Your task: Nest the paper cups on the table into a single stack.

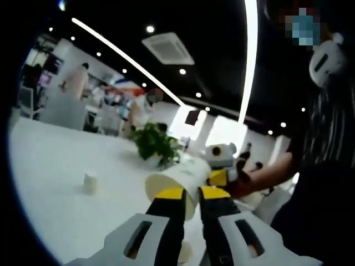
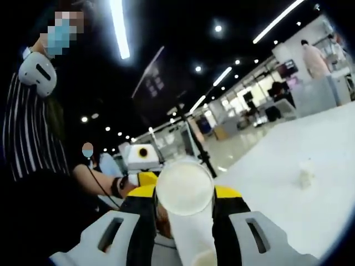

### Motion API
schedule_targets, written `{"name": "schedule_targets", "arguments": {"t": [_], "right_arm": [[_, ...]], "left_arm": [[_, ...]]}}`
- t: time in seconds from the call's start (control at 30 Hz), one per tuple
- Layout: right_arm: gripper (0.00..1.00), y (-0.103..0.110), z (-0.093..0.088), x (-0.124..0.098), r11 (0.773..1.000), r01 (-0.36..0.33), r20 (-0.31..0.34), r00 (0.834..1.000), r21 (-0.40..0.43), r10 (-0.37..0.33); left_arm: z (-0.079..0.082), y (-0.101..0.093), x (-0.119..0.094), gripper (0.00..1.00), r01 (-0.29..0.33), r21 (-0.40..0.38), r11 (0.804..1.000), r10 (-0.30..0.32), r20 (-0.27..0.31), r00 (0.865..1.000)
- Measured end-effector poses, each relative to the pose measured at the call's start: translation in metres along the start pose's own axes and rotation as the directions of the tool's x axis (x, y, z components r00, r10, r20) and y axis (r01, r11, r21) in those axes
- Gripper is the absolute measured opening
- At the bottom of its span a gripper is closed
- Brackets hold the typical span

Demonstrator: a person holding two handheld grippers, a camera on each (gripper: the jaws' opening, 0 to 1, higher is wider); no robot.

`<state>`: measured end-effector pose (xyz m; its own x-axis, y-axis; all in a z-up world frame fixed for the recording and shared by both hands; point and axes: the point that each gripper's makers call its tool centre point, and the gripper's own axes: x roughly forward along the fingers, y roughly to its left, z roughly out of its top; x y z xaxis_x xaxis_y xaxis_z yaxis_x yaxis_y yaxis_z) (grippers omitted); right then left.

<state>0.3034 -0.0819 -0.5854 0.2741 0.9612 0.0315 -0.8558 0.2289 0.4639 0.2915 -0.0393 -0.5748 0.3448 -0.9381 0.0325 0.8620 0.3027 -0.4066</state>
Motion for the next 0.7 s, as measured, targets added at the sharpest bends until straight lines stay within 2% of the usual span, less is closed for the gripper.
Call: {"name": "schedule_targets", "arguments": {"t": [0.5,0.7], "right_arm": [[0.36,0.003,-0.008,-0.002,1.000,-0.013,-0.037,0.999,-0.024,0.012],[0.37,0.000,-0.009,-0.002,0.999,-0.004,-0.040,0.999,-0.035,0.003]], "left_arm": [[-0.005,-0.010,-0.001,0.03,0.041,-0.001,0.999,-0.041,-0.039,0.998],[-0.005,-0.015,0.001,0.00,0.066,0.036,0.997,-0.064,-0.072,0.995]]}}
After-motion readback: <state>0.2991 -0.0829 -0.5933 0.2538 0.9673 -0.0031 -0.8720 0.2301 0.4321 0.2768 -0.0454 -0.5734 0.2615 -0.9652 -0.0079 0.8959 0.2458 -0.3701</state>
